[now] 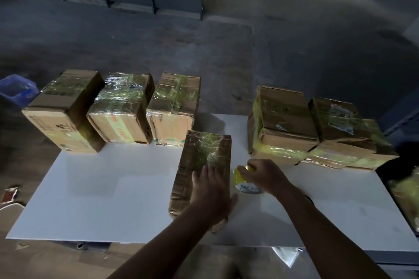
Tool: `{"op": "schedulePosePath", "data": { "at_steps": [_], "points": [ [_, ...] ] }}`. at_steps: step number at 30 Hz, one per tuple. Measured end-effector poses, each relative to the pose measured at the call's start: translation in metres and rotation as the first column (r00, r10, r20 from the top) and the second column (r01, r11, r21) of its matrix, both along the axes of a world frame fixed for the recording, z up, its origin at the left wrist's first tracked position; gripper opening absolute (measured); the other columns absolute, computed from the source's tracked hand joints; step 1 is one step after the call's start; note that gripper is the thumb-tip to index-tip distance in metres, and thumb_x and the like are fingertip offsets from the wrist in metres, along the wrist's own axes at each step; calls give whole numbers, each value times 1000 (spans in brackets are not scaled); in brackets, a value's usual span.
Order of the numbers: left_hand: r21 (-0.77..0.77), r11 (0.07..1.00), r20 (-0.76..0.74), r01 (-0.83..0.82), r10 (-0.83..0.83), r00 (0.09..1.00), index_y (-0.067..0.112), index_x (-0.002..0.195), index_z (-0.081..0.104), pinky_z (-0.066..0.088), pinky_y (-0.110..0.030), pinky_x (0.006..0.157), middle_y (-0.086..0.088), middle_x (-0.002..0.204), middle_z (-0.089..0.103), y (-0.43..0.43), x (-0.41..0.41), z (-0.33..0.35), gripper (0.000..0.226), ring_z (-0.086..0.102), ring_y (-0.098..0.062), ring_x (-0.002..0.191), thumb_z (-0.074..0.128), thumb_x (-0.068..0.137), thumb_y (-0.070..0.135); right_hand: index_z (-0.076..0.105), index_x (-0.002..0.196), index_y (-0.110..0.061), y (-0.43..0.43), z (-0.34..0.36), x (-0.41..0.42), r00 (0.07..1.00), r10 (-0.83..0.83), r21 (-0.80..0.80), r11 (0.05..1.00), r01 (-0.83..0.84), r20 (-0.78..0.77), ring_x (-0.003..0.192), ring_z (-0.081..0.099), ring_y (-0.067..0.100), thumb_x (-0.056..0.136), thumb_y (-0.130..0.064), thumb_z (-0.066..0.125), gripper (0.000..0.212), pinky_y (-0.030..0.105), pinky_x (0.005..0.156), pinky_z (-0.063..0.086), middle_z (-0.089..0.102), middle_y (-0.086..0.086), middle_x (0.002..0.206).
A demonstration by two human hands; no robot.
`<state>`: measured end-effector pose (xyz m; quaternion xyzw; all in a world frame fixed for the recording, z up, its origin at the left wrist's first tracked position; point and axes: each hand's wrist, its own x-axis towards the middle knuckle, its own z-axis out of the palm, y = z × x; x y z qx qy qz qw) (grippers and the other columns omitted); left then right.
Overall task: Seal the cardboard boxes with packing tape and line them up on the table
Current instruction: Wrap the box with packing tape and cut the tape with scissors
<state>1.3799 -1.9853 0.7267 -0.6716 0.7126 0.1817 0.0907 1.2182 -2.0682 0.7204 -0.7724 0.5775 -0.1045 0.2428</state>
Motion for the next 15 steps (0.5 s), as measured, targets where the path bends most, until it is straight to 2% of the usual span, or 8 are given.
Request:
{"op": "schedulePosePath", "data": {
  "at_steps": [3,6,10,13,15],
  "points": [
    [64,995,71,-81,77,995,-5,148,-4,8,-60,114,-35,154,-4,-10,-26,3,87,-1,-49,143,42,98,49,59,71,-7,8,-7,4,999,-50,82,995,49,12,62,49,19,91,-44,56,42,30,58,35,53,5,63],
    [43,985,66,-166,163,984,-2,149,-9,5,-64,112,-40,149,-10,-8,-41,-2,69,-6,-55,139,36,104,23,58,74,-5,13,-12,5,997,-57,117,992,51,52,66,53,24,91,-51,50,50,31,58,35,57,11,68],
    [-7,987,30,-160,161,987,-4,148,-9,1,-64,112,-38,150,-12,-2,-31,3,60,-11,-53,140,29,103,6,53,69,-7,11,-12,1,994,-57,111,993,47,90,60,48,18,94,-45,50,46,32,57,33,51,5,60],
    [-49,978,-113,-204,197,974,-1,150,-6,1,-61,114,-32,155,-9,-2,-17,4,65,-9,-49,143,36,100,3,48,64,-13,12,-3,9,988,-14,43,999,8,155,52,41,10,95,-43,52,43,30,53,32,46,-2,56],
    [-85,956,-338,-281,237,911,5,151,5,12,-60,116,-22,156,7,-3,-6,-1,70,4,-45,144,47,95,7,44,61,-21,11,8,17,977,-5,-12,1000,7,215,50,44,5,95,-40,53,40,22,49,32,46,-5,53]
  ]
}}
